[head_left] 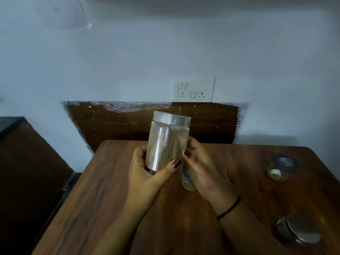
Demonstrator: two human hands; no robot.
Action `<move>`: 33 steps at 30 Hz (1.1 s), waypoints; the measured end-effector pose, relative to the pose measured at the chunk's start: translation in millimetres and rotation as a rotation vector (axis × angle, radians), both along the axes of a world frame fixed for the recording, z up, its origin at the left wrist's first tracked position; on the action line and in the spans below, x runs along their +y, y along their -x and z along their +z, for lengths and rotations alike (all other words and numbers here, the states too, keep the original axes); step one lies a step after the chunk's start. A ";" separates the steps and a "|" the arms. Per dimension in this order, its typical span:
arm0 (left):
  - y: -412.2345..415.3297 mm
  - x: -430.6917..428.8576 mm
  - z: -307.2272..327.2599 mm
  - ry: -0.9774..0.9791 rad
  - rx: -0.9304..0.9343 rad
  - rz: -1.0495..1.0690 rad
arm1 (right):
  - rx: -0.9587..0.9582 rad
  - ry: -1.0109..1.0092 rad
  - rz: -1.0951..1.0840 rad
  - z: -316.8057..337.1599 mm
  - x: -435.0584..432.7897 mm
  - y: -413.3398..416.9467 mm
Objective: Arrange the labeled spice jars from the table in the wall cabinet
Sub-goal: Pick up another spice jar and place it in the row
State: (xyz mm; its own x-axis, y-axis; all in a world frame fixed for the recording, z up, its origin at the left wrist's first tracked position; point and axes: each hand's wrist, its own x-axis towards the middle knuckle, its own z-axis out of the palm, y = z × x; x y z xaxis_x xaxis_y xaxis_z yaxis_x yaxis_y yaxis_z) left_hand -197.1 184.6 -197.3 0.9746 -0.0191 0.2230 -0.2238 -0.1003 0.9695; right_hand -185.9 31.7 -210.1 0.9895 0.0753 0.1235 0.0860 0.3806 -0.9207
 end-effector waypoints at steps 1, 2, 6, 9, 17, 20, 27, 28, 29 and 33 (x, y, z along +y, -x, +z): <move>-1.8 1.2 -1.6 -0.035 -0.025 0.059 | 0.000 0.003 -0.023 -1.1 4.0 -2.3; -3.5 2.7 -4.0 -0.073 -0.046 0.105 | 0.005 0.008 -0.035 -2.1 8.4 -4.3; -6.3 4.7 -14.3 -0.213 -0.098 0.149 | 0.024 0.018 -0.070 -8.6 17.2 -7.5; -8.6 4.8 -16.6 -0.138 -0.090 0.061 | 0.034 -0.007 -0.079 -9.2 10.9 -8.6; -17.5 4.1 -8.0 0.196 0.283 -0.266 | 0.031 -0.111 -0.095 -10.5 -2.7 -14.7; -18.7 -1.1 -5.9 0.269 0.350 -0.380 | 0.027 -0.094 -0.084 -11.7 -2.9 -15.8; -25.0 -11.2 -6.4 0.225 0.347 -0.407 | -0.035 0.027 -0.195 -9.6 -21.8 -24.5; -24.7 -13.6 -6.8 0.194 0.313 -0.403 | -0.045 0.057 -0.199 -9.8 -24.4 -25.0; -25.0 -16.6 -7.9 0.181 0.278 -0.394 | -0.053 0.089 -0.196 -10.8 -26.7 -25.7; -27.5 -28.0 -11.0 0.121 0.130 -0.298 | -0.070 0.216 -0.192 -7.7 -32.1 -26.4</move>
State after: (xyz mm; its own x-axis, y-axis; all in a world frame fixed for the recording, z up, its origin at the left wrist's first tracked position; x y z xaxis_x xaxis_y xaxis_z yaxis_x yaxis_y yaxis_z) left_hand -169.6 156.6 -208.3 0.9506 -0.2882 0.1155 -0.0999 0.0684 0.9926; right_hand -159.6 -0.4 -217.8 0.9778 -0.0808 0.1936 0.2038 0.1470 -0.9679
